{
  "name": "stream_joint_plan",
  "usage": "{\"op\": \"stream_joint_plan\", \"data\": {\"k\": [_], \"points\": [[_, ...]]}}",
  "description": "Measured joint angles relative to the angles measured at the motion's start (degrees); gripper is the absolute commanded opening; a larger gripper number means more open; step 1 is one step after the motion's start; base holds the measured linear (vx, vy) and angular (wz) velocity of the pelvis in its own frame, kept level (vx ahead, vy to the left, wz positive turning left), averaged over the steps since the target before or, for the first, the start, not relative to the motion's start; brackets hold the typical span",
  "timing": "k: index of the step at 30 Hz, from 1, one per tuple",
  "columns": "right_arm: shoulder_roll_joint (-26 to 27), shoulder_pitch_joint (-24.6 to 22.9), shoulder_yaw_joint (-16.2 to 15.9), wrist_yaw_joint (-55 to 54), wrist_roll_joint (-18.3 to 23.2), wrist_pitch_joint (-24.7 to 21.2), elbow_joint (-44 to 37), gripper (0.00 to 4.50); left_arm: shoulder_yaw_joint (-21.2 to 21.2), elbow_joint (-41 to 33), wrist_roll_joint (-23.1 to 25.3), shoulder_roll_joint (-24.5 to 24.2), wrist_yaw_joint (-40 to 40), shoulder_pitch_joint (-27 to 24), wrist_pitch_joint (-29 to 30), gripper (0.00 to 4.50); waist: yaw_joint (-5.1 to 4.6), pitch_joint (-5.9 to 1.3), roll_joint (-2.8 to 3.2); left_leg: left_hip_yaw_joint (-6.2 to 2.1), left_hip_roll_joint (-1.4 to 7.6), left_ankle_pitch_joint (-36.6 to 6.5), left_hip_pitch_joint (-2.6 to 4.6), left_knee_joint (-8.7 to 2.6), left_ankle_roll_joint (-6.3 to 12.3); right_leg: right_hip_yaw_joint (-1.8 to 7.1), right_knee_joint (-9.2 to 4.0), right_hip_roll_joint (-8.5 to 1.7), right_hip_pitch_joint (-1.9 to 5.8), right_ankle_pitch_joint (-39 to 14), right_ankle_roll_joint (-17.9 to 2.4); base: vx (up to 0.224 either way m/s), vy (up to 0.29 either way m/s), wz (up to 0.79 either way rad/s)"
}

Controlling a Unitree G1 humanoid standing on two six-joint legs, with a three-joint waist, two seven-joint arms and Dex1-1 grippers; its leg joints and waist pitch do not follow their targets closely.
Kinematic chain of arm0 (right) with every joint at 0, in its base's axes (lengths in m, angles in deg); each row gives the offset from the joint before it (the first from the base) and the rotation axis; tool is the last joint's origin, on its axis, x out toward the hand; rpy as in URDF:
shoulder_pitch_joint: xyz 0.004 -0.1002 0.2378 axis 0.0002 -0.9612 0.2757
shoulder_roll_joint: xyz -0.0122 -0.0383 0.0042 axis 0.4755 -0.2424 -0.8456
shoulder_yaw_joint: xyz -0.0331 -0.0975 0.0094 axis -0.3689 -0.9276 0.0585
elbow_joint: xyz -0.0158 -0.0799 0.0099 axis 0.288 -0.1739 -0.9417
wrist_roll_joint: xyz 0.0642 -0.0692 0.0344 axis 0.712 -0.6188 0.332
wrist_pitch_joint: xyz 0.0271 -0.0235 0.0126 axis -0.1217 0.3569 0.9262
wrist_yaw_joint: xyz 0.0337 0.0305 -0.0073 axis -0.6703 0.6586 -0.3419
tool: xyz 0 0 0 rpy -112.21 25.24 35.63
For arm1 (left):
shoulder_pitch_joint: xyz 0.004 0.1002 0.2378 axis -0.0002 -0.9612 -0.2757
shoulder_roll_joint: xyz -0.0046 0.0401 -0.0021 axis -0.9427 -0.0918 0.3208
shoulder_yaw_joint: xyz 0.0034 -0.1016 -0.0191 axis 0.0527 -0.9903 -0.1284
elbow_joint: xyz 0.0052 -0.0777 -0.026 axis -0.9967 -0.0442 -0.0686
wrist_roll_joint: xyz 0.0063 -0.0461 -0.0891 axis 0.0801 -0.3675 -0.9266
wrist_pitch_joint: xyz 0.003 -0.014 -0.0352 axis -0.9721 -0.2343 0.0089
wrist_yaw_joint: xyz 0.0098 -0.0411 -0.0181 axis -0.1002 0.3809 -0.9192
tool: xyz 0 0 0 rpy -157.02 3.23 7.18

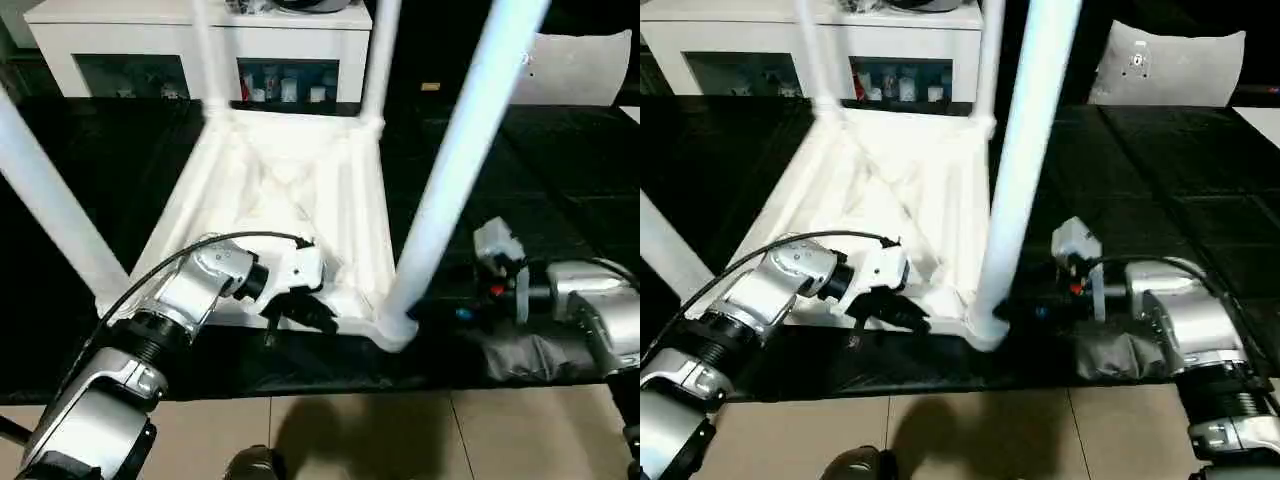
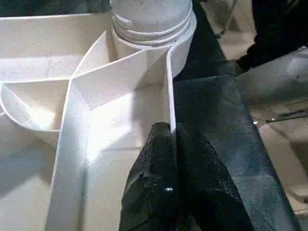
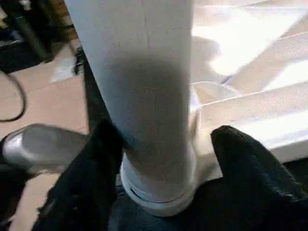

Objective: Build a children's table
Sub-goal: Rotate leg to tighten

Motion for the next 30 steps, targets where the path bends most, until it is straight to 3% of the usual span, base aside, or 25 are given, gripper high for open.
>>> {"op": "stream_joint_plan", "data": {"k": [5,6,11,16,19,22,25,27,30], "points": [[1.0,0.04,-0.48,1.44,0.48,-0.15,0.96,2.65,0.0,0.04,0.01,0.51,0.01,0.02,-0.52,0.0,-0.13,0.0,0.0,0.0,0.01,0.0,0.01,0.0,0.0,0.0,0.13,0.0,-0.06,0.0,0.0,0.0,0.0,0.0],[1.16,0.04,-0.48,1.46,0.63,-0.32,0.96,2.37,0.0,0.07,0.02,0.64,0.06,0.02,-0.52,0.0,-0.13,0.0,0.0,0.0,0.01,0.0,0.0,0.0,0.0,0.0,0.17,0.0,-0.08,0.0,0.01,0.0,0.0,0.0],[1.53,0.01,-0.58,1.48,0.98,-0.39,0.96,2.02,-0.03,0.1,0.04,0.76,0.12,0.02,-0.52,0.0,-0.1,0.0,0.0,0.0,0.01,0.0,0.0,0.03,0.0,0.01,0.33,0.0,-0.15,-0.03,0.04,0.0,0.0,0.0],[1.56,-1.02,0.47,0.76,2.36,-2.92,-0.21,1.97,-0.41,0.05,-0.48,1.01,0.2,0.02,0.1,0.0,0.06,0.0,0.0,0.0,0.01,0.0,0.01,0.05,0.0,0.02,0.43,-0.02,-0.15,-0.06,0.09,0.0,0.0,0.0],[2.91,-2.93,2.11,-3.99,2.76,-6.11,-3.11,1.96,-1.3,-0.06,-0.87,1.8,2.53,-0.27,4.05,0.0,-0.11,-0.02,0.03,0.0,0.0,0.01,0.07,0.06,-0.01,0.06,0.51,-0.02,-0.15,-0.09,0.12,0.0,0.0,0.0],[5.6,-2.74,3.51,-11.68,1.15,-8.01,-3.56,1.96,-2.75,0.07,0.07,3.28,7.99,-0.38,7.51,0.0,-1.25,-0.03,0.03,-0.03,0.0,0.01,0.16,0.08,-0.01,0.06,0.54,-0.01,-0.22,-0.26,0.4,0.0,0.0,0.0],[11.18,-1.11,5.62,-24.63,-1.86,-10.26,-2.26,1.96,-4.66,1.58,1.7,6.09,16.12,-0.3,11.1,0.0,-3.64,-0.03,0.04,-0.3,-0.05,0.02,0.17,0.08,-0.04,-0.15,0.36,-0.02,-0.38,-0.34,0.52,0.0,0.0,0.0],[16.67,2.67,8.17,-37.37,-4.33,-12.71,0.71,1.95,-6.9,4.16,2.7,10.51,24.75,0.94,14.14,0.0,-5.59,-0.01,0.02,-0.65,-0.03,0.04,0.15,0.22,-0.08,-0.53,0.1,-0.05,-0.47,-0.34,0.54,-0.035,0.017,-0.18],[20.17,5.61,9.79,-47.8,-5.54,-13.46,3.74,1.95,-8.14,6.02,2.74,14.84,31.86,1.84,16.67,0.0,-7.13,-0.01,0.13,-1.42,-0.07,0.03,0.11,0.12,-0.09,-1.18,-0.69,0.01,-0.34,-0.35,0.55,-0.012,0.007,-0.06]]}}
